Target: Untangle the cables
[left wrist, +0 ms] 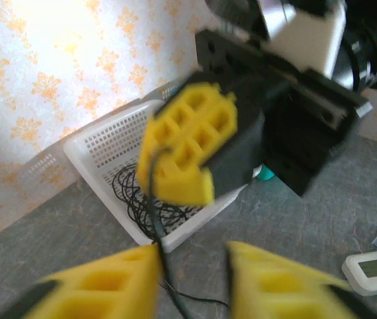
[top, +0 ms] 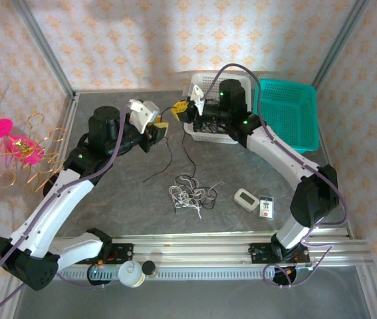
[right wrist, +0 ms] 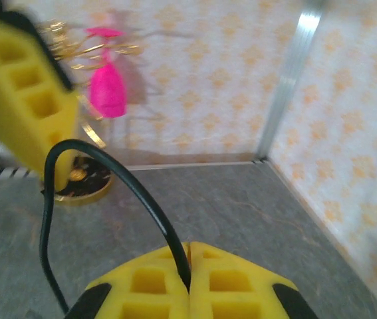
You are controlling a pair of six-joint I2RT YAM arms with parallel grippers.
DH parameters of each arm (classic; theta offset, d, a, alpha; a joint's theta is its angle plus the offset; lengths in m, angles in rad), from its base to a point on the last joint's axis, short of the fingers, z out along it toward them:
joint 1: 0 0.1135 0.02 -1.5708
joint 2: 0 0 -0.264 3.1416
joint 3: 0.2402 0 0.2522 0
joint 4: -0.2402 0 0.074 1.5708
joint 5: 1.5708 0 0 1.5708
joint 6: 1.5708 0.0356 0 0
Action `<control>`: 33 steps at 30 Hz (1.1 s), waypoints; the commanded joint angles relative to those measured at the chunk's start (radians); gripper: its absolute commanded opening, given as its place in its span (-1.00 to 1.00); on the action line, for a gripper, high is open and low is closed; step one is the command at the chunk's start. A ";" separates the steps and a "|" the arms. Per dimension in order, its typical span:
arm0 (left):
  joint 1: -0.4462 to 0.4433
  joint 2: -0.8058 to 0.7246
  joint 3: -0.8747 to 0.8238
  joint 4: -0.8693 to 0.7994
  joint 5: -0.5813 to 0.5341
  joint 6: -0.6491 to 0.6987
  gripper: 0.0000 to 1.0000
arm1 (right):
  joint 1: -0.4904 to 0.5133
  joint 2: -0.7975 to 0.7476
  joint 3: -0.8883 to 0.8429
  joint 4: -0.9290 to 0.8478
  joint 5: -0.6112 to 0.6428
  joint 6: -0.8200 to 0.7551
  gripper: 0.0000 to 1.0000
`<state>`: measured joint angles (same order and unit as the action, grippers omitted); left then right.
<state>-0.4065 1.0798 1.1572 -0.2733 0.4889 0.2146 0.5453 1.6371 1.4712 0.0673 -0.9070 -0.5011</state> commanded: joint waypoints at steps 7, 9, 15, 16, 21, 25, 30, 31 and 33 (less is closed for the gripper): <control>-0.011 -0.148 -0.188 0.203 -0.008 -0.050 0.54 | -0.018 0.032 0.517 -0.306 0.478 0.263 -1.00; -0.011 -0.154 -0.209 0.214 -0.023 -0.053 0.54 | -0.027 0.068 0.626 -0.368 0.540 0.264 -1.00; -0.010 -0.152 -0.236 0.214 -0.029 -0.050 0.52 | -0.084 0.151 0.836 -0.362 0.722 0.259 -1.00; -0.010 -0.156 -0.240 0.215 -0.029 -0.047 0.52 | -0.101 0.168 0.866 -0.348 0.743 0.260 -1.00; -0.011 -0.149 -0.255 0.223 -0.031 -0.044 0.52 | -0.197 0.274 1.009 -0.282 0.770 0.307 -1.00; -0.010 -0.131 -0.254 0.217 -0.028 -0.046 0.52 | -0.276 0.356 1.152 -0.241 0.720 0.424 -1.00; -0.010 -0.127 -0.260 0.216 -0.038 -0.040 0.52 | -0.317 0.325 1.064 -0.062 0.606 0.539 -1.00; -0.010 -0.125 -0.260 0.216 -0.038 -0.040 0.52 | -0.317 0.331 1.064 -0.050 0.596 0.543 -1.00; -0.010 -0.121 -0.260 0.213 -0.037 -0.038 0.52 | -0.317 0.354 1.076 -0.057 0.603 0.544 -1.00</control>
<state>-0.4065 0.9539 0.9058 -0.0921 0.4629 0.1738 0.2153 2.0094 2.5404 -0.0990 -0.2497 -0.0139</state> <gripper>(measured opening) 0.761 0.048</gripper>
